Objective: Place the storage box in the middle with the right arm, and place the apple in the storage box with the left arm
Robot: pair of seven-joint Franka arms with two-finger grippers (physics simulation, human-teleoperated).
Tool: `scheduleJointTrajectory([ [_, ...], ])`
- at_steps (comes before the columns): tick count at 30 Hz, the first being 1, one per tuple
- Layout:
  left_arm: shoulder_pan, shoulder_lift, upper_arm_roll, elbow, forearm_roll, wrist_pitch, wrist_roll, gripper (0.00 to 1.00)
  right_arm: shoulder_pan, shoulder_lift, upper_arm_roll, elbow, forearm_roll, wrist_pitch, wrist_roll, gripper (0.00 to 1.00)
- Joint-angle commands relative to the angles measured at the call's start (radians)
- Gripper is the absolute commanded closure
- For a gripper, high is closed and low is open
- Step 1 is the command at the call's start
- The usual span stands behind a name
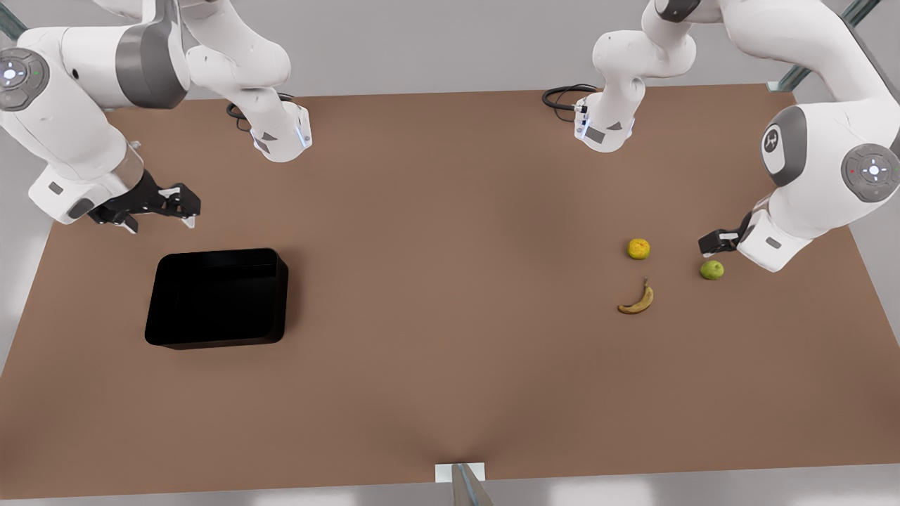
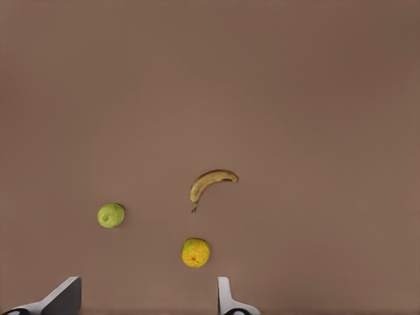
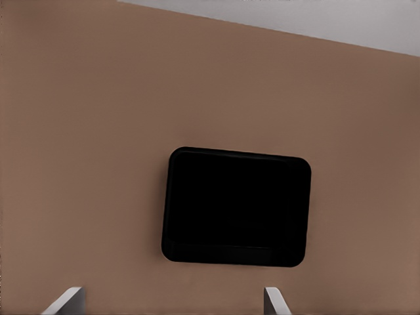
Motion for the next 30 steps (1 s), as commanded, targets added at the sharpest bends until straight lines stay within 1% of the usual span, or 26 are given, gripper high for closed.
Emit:
scheduleJointTrajectory([
  [1, 0.001, 0.001, 0.000, 0.000, 0.001, -0.002, -0.002, 0.00, 0.069, 0.000, 0.001, -0.001, 0.000, 0.000, 0.000, 0.00],
  [3, 0.000, 0.002, 0.000, -0.002, 0.006, -0.001, 0.000, 0.00, 0.071, 0.001, 0.001, -0.036, 0.000, 0.028, 0.002, 0.00],
  [5, 0.009, -0.016, 0.000, -0.054, -0.002, -0.038, -0.006, 0.00, 0.074, 0.014, 0.002, -0.232, 0.000, 0.281, 0.021, 0.00],
  [6, 0.009, -0.048, -0.002, -0.100, -0.002, -0.022, -0.008, 0.00, 0.074, 0.027, 0.002, -0.298, 0.000, 0.394, 0.021, 0.00],
  [8, 0.016, -0.085, 0.000, -0.219, 0.000, 0.085, -0.006, 0.00, 0.064, 0.060, -0.003, -0.303, 0.000, 0.436, 0.020, 0.00],
  [10, 0.024, -0.082, 0.000, -0.279, 0.006, 0.154, -0.006, 0.00, 0.060, 0.084, -0.012, -0.330, 0.002, 0.468, 0.023, 0.00],
  [11, 0.039, -0.079, 0.000, -0.322, 0.009, 0.203, -0.006, 0.00, 0.075, 0.073, -0.013, -0.390, 0.002, 0.523, 0.066, 0.00],
  [12, 0.061, -0.064, 0.000, -0.348, 0.008, 0.245, -0.005, 0.00, 0.084, 0.023, -0.013, -0.554, 0.002, 0.684, 0.089, 0.00],
  [13, 0.079, -0.045, 0.000, -0.350, 0.009, 0.248, 0.003, 0.00, 0.086, -0.019, -0.015, -0.654, 0.002, 0.738, 0.094, 0.00],
  [16, 0.122, 0.028, 0.000, -0.359, 0.009, 0.233, 0.104, 0.00, 0.064, -0.072, -0.029, -0.806, 0.002, 0.847, 0.089, 0.00],
  [17, 0.139, 0.029, -0.002, -0.402, 0.009, 0.239, 0.116, 0.00, 0.031, -0.060, -0.029, -0.812, 0.000, 0.853, 0.068, 0.00],
  [19, 0.158, 0.047, -0.002, -0.423, 0.009, 0.274, 0.153, 0.00, -0.008, -0.045, -0.030, -0.814, -0.002, 0.850, 0.014, 0.00],
  [22, 0.161, 0.061, 0.000, -0.472, 0.011, 0.355, 0.153, 0.00, -0.009, 0.000, -0.033, -0.815, -0.002, 0.848, 0.017, 0.00],
  [24, 0.205, 0.059, -0.002, -0.526, 0.011, 0.404, 0.155, 0.00, -0.008, 0.027, -0.056, -0.814, -0.002, 0.850, 0.044, 0.00],
  [25, 0.237, 0.059, -0.003, -0.560, 0.011, 0.421, 0.155, 0.00, -0.006, 0.035, -0.058, -0.812, -0.002, 0.850, 0.113, 0.00],
  [26, 0.274, 0.061, -0.003, -0.568, 0.011, 0.426, 0.156, 0.00, -0.003, 0.049, -0.072, -0.808, 0.000, 0.851, 0.150, 0.00],
  [28, 0.352, 0.075, -0.003, -0.589, 0.009, 0.446, 0.156, 0.00, 0.006, 0.049, -0.072, -0.809, 0.000, 0.844, 0.227, 0.00],
  [30, 0.392, 0.079, -0.003, -0.612, 0.006, 0.447, 0.155, 0.00, 0.011, 0.052, -0.072, -0.806, 0.002, 0.842, 0.267, 0.00],
])
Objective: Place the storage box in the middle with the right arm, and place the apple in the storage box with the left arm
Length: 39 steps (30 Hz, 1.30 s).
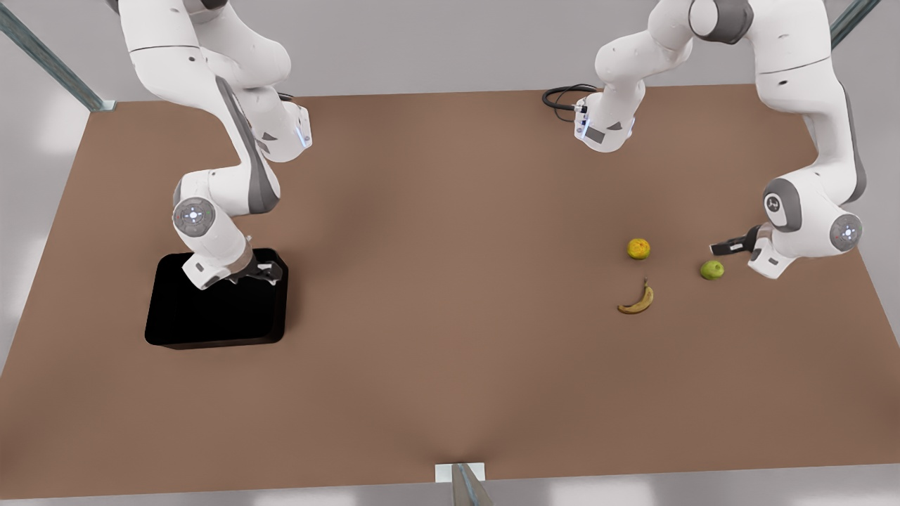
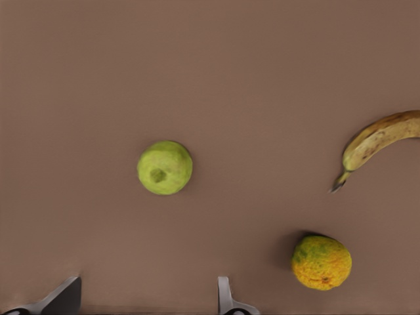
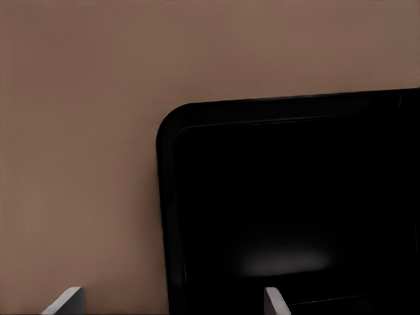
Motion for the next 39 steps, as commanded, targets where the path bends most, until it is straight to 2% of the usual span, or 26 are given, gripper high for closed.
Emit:
scheduleJointTrajectory([
  [1, 0.010, 0.014, 0.000, 0.000, -0.008, 0.003, 0.000, 0.00, -0.011, 0.002, 0.000, 0.000, 0.000, 0.003, -0.002, 0.00],
  [9, 0.007, 0.065, -0.005, -0.001, -0.071, 0.054, 0.011, 0.00, 0.015, 0.137, 0.000, 0.061, 0.012, 0.092, -0.002, 0.00],
  [18, 0.019, 0.086, -0.003, -0.006, -0.070, 0.077, 0.038, 0.00, 0.020, 0.216, -0.002, 0.074, 0.014, 0.092, 0.000, 0.00],
  [20, 0.020, 0.092, -0.003, -0.004, -0.070, 0.078, 0.037, 0.00, 0.020, 0.227, -0.002, 0.074, 0.014, 0.092, 0.000, 0.33],
  [22, 0.019, 0.094, -0.003, -0.006, -0.070, 0.084, 0.038, 0.00, 0.020, 0.230, -0.002, 0.074, 0.014, 0.092, -0.002, 0.78],
  [27, 0.016, 0.105, -0.003, 0.006, -0.062, 0.190, 0.054, 0.00, 0.020, 0.242, -0.002, 0.074, 0.014, 0.094, -0.002, 0.79],
  [39, 0.011, 0.146, -0.005, 0.005, -0.070, 0.247, 0.178, 0.00, 0.021, 0.233, -0.002, 0.097, 0.014, 0.083, -0.003, 0.79],
])
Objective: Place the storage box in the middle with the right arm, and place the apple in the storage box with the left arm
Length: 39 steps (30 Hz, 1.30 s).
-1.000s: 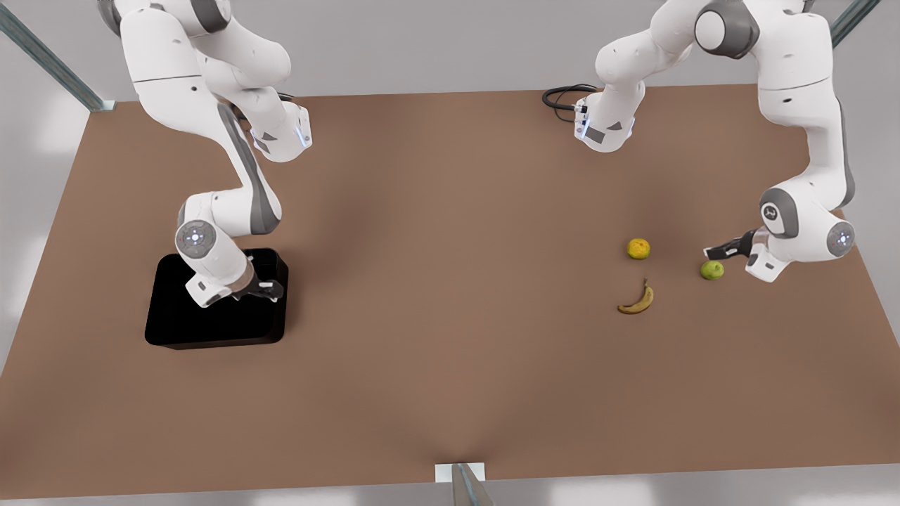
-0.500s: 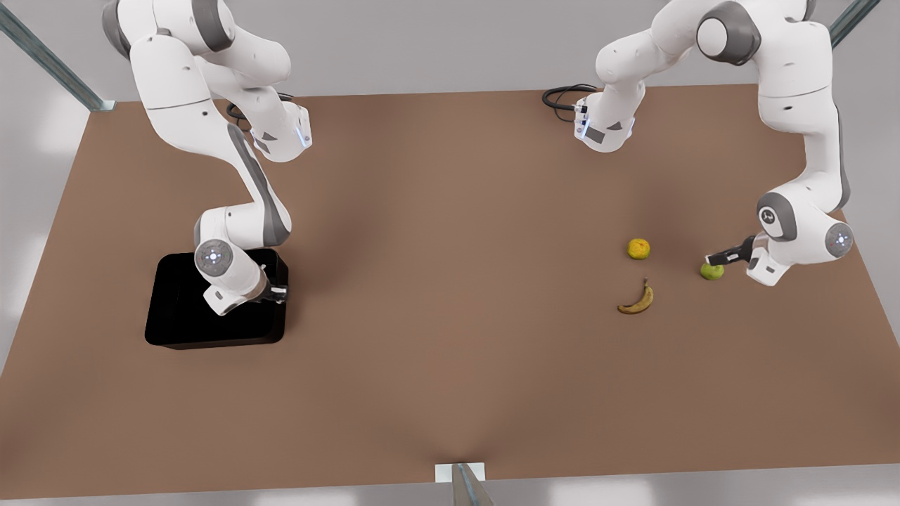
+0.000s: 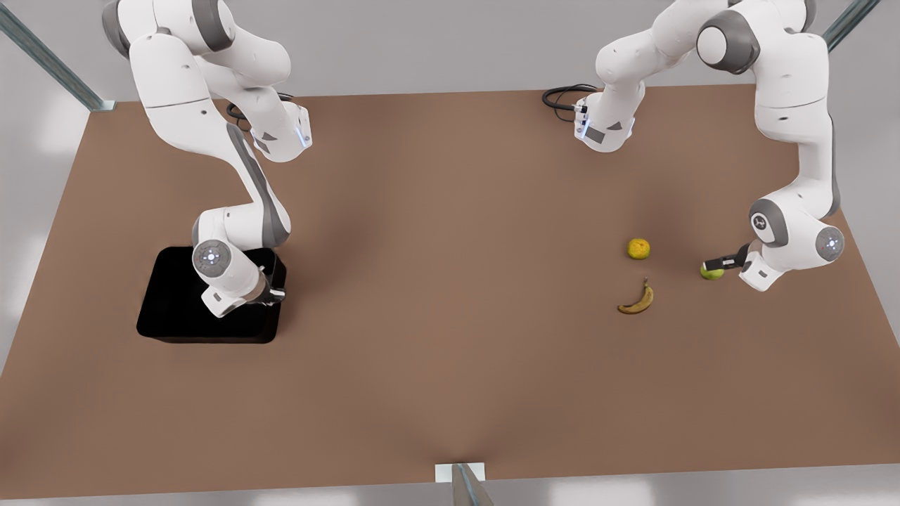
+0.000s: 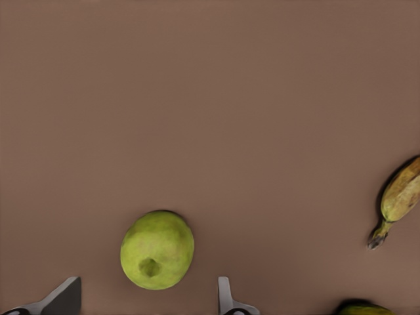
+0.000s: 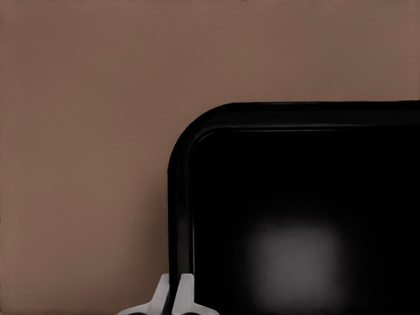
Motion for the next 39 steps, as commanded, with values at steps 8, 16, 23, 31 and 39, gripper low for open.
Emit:
scheduleJointTrajectory([
  [8, 0.003, 0.014, 0.000, -0.015, -0.003, 0.018, -0.008, 0.00, 0.043, -0.009, 0.001, 0.050, 0.029, -0.006, 0.002, 0.79],
  [16, 0.007, 0.028, 0.000, -0.014, -0.002, 0.046, -0.002, 0.00, 0.145, -0.006, 0.001, 0.110, 0.109, -0.006, 0.080, 0.79],
  [23, 0.004, 0.058, 0.000, -0.015, 0.000, 0.061, 0.002, 0.00, 0.259, 0.012, 0.001, 0.164, 0.109, -0.006, 0.261, 0.79],
  [31, 0.003, 0.074, 0.000, -0.011, 0.007, 0.091, 0.012, 0.03, 0.397, 0.063, 0.000, 0.259, 0.109, -0.048, 0.491, 0.79],
  [39, 0.003, 0.078, 0.002, -0.017, 0.009, 0.095, 0.023, 0.13, 0.560, 0.146, 0.000, 0.424, 0.107, -0.121, 0.794, 0.79],
])
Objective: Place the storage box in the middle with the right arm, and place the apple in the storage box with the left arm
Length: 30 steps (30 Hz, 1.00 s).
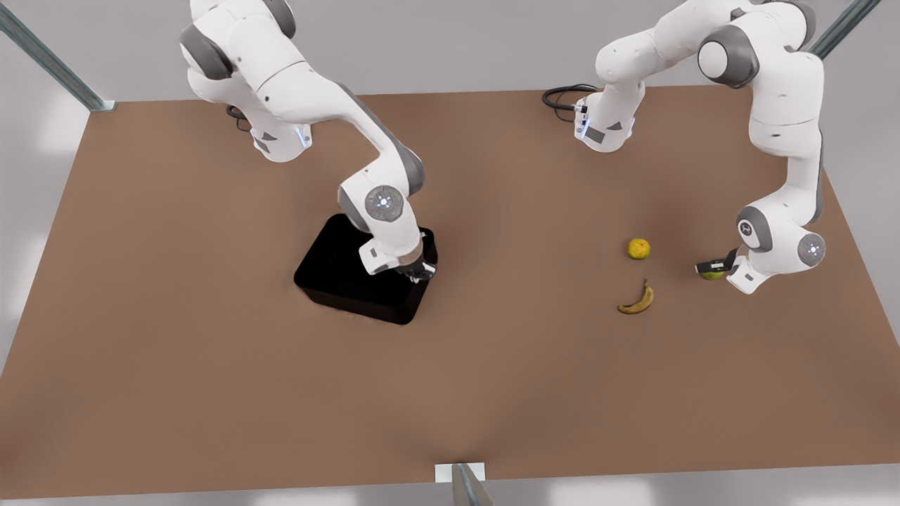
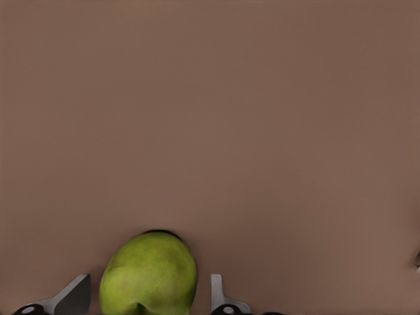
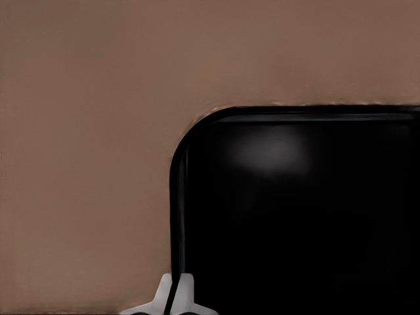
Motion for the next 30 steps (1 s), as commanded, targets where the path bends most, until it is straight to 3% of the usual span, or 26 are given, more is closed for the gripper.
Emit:
scheduleJointTrajectory([
  [1, 0.000, 0.000, 0.000, 0.000, 0.001, 0.000, 0.000, 0.13, 0.007, 0.006, 0.000, 0.009, -0.002, -0.008, 0.011, 0.79],
  [11, -0.003, 0.003, 0.000, 0.000, 0.002, -0.002, 0.002, 0.26, 0.140, 0.212, -0.022, 0.294, -0.008, -0.008, 0.245, 0.79],
  [17, -0.003, 0.002, 0.000, -0.002, 0.002, 0.000, 0.003, 0.28, 0.185, 0.342, -0.043, 0.438, -0.010, 0.004, 0.307, 0.79],
  [18, -0.003, 0.003, 0.000, -0.002, 0.002, -0.002, 0.003, 0.28, 0.185, 0.347, -0.043, 0.452, -0.011, 0.001, 0.310, 0.66],
  [19, -0.003, 0.003, 0.000, -0.002, 0.002, -0.002, 0.003, 0.29, 0.186, 0.345, -0.043, 0.452, -0.016, 0.003, 0.312, 0.00],
  [28, -0.003, 0.003, 0.000, -0.002, 0.002, -0.001, 0.003, 0.30, 0.186, 0.279, -0.043, 0.446, -0.016, -0.008, 0.312, 0.00],
  [30, -0.003, 0.003, 0.000, -0.002, 0.002, -0.001, 0.003, 0.30, 0.172, 0.172, -0.041, 0.382, -0.015, -0.019, 0.298, 0.00],
])
